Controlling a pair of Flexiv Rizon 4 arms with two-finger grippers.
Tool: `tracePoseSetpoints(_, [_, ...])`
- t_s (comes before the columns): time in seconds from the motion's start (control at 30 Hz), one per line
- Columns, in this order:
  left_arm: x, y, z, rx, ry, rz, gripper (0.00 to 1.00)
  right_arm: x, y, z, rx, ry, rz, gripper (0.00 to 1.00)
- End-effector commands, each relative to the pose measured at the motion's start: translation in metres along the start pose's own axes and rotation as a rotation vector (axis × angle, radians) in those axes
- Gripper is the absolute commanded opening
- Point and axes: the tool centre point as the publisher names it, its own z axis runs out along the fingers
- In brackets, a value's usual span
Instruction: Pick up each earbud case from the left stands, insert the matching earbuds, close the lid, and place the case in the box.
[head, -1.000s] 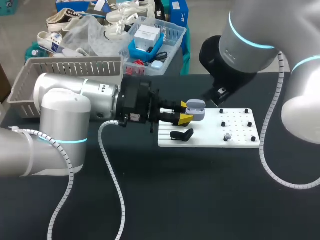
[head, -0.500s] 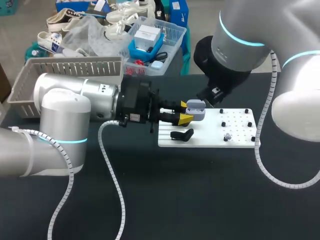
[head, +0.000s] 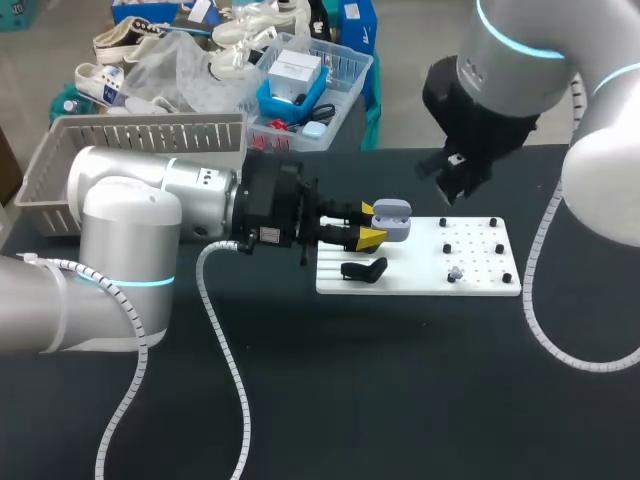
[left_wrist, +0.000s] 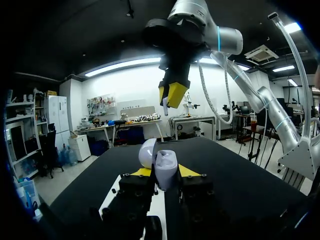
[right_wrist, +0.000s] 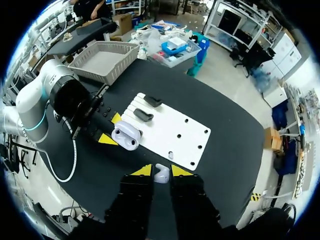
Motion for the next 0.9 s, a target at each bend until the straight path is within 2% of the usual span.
tracePoseSetpoints(0.03, [0.001,0.001,0.001,0.001,-0.001,0.001,0.0,0.016,0.006,-0.012,0.136,0.0,0.081,0.0])
tracePoseSetpoints(0.13, [0.001,0.001,0.001,0.001,-0.001,0.001,0.0,0.022,0.008,-0.011,0.197,0.029,0.094,0.0])
tracePoseSetpoints(0.3, [0.001,0.001,0.001,0.001,-0.001,0.001,0.0,0.02,0.011,-0.012,0.214,0.028,0.125,0.0])
tracePoseSetpoints(0.4, [0.001,0.001,0.001,0.001,-0.001,0.001,0.0,0.015,0.015,-0.012,0.187,0.004,0.138,0.0])
tracePoseSetpoints(0.5, [0.001,0.001,0.001,0.001,-0.001,0.001,0.0,0.012,0.018,-0.01,0.206,-0.014,0.136,0.0])
tracePoseSetpoints(0.9, [0.001,0.001,0.001,0.001,-0.001,0.001,0.0,0.012,0.018,-0.01,0.206,-0.014,0.136,0.0])
